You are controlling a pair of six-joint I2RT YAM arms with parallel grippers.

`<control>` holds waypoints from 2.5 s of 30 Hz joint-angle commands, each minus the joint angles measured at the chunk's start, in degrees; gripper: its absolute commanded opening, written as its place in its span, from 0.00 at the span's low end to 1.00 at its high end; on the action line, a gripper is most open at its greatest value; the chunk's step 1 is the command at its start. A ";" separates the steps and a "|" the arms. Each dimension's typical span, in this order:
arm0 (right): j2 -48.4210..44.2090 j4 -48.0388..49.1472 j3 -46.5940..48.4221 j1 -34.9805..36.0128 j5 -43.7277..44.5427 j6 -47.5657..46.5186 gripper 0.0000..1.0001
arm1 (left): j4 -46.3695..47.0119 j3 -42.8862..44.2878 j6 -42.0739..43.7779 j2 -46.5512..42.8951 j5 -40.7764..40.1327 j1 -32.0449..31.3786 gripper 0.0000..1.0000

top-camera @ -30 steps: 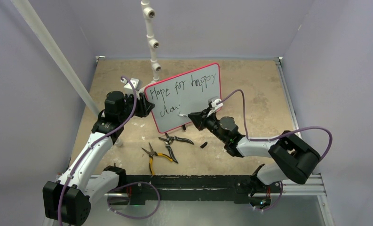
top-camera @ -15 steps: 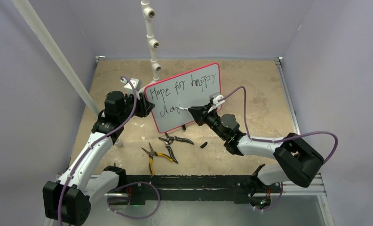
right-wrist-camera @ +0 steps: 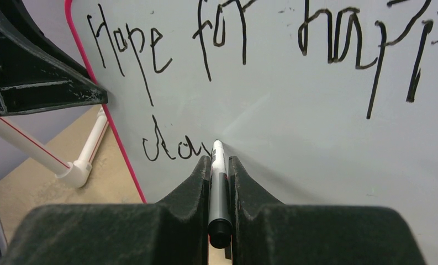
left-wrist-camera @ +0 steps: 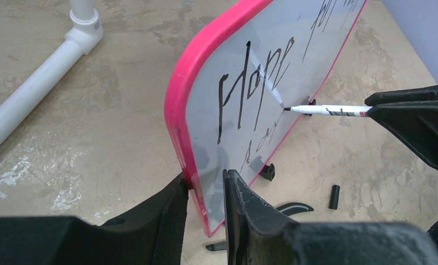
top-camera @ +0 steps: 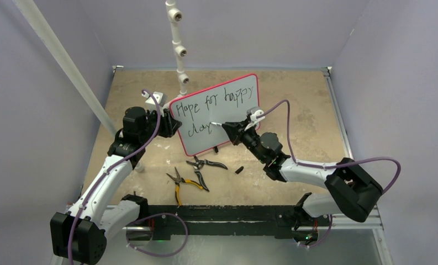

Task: Write a sentence on the whiteboard

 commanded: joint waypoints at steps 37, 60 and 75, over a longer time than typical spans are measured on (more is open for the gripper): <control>-1.06 1.83 -2.54 -3.42 -0.80 1.82 0.00 | 1.42 0.59 0.66 0.17 1.24 0.14 0.29; 0.99 3.71 -1.59 -3.36 -3.84 1.18 0.00 | 1.44 0.49 0.66 -0.09 1.21 0.14 0.29; -5.01 6.01 -5.53 -3.48 -3.37 3.10 0.00 | 1.51 0.52 0.58 0.01 1.16 0.14 0.29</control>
